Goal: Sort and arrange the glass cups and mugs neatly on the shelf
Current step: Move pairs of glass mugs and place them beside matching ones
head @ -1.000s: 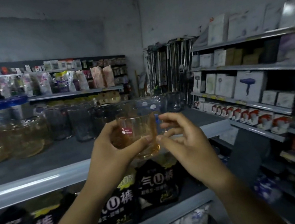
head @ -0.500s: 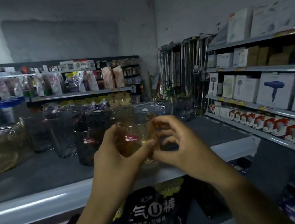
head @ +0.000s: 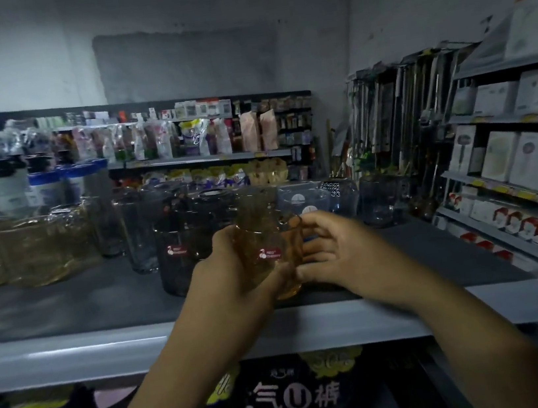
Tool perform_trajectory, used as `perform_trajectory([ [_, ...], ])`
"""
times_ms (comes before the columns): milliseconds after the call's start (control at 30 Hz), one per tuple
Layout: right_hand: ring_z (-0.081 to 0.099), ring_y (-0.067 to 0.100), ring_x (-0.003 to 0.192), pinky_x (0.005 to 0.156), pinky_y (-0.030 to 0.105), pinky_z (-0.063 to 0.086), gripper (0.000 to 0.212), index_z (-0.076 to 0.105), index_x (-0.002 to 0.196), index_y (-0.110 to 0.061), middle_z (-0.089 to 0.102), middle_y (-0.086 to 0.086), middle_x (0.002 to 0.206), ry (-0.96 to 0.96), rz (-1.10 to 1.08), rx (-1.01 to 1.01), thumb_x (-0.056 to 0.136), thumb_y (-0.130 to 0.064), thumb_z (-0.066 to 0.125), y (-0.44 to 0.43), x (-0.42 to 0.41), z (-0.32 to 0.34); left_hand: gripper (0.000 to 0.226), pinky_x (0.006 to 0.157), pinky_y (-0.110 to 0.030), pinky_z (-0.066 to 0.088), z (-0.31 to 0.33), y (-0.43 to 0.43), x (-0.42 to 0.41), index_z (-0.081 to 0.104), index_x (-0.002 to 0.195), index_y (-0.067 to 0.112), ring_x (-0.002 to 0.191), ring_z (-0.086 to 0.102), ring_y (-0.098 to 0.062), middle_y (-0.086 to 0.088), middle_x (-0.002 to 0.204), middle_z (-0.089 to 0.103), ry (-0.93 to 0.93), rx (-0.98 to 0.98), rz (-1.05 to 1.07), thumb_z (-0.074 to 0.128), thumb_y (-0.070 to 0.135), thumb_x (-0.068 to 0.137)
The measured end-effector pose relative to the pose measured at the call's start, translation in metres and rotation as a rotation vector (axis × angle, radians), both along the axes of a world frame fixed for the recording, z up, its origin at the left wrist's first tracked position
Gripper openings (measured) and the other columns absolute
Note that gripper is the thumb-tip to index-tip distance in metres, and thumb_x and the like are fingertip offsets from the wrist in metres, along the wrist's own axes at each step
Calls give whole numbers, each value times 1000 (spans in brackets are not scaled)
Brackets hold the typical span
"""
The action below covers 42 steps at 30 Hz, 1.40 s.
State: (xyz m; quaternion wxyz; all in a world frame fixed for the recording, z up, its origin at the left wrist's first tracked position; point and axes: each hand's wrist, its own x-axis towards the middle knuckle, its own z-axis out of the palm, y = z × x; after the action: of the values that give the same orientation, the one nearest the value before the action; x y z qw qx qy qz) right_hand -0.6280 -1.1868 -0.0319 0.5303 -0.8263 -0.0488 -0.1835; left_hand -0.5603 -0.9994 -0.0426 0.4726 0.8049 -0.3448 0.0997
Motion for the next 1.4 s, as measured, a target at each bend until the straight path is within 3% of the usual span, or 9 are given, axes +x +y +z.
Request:
perform_trajectory([
  [200, 71, 16, 110, 95, 37, 58, 55, 57, 131, -16, 68, 2, 125, 63, 33, -9, 84, 5, 76, -9, 4, 0, 64, 62, -5, 44, 9, 1, 3, 50, 129, 21, 80, 55, 6, 20, 92, 56, -106, 200, 69, 72, 58, 82],
  [300, 72, 12, 104, 93, 37, 59, 54, 58, 132, -17, 68, -4, 123, 56, 22, -91, 84, -2, 78, -11, -2, 7, 54, 71, -27, 55, 16, 11, -6, 56, 114, 24, 84, 61, -11, 9, 97, 59, -314, 249, 169, 58, 65, 81],
  [367, 73, 5, 91, 86, 31, 61, 50, 60, 130, -21, 66, -9, 122, -39, -111, -251, 85, -13, 80, -16, -8, 17, 50, 69, -41, 58, 27, 22, -14, 58, 110, 24, 79, 60, -18, 5, 102, 54, -451, 213, 197, 55, 65, 82],
  [467, 60, 0, 73, 74, 22, 51, 38, 60, 126, -24, 55, -13, 123, -215, -390, -608, 90, -27, 74, -29, -1, 32, 58, 66, -43, 59, 43, 26, -14, 58, 123, 28, 80, 62, -19, 6, 117, 48, -563, 334, 148, 49, 69, 83],
  [533, 49, -2, 84, 81, 24, 42, 39, 56, 130, -24, 48, -12, 129, -193, -456, -792, 95, -36, 68, -38, 15, 37, 68, 75, -40, 61, 50, 18, -7, 52, 135, 35, 92, 63, -14, 12, 127, 48, -547, 487, 95, 43, 73, 81],
  [600, 51, 8, 102, 85, 29, 42, 38, 57, 130, -23, 48, -8, 127, -115, -454, -864, 96, -39, 64, -46, 30, 37, 66, 82, -38, 60, 52, 8, 0, 51, 138, 38, 101, 64, -12, 14, 131, 54, -528, 593, 54, 43, 71, 81],
  [700, 57, 13, 97, 78, 30, 44, 21, 65, 113, -22, 54, -11, 104, -98, -430, -837, 97, -36, 63, -54, 41, 31, 50, 82, -37, 60, 50, -3, 9, 55, 134, 38, 100, 66, -12, 12, 126, 63, -517, 597, 18, 56, 60, 89],
  [867, 56, 11, 80, 73, 40, 54, 9, 58, 86, -26, 54, -13, 89, -203, -473, -770, 93, -30, 62, -62, 41, 20, 53, 91, -42, 58, 42, -19, 22, 53, 141, 29, 105, 65, -20, 4, 130, 58, -512, 527, 28, 67, 46, 92],
  [1400, 51, 17, 78, 69, 44, 50, 14, 46, 79, -24, 49, -5, 87, -255, -492, -667, 88, -27, 56, -63, 35, 8, 42, 93, -41, 57, 52, -48, 50, 57, 132, 17, 105, 63, -22, -5, 128, 57, -513, 577, 28, 68, 33, 94],
])
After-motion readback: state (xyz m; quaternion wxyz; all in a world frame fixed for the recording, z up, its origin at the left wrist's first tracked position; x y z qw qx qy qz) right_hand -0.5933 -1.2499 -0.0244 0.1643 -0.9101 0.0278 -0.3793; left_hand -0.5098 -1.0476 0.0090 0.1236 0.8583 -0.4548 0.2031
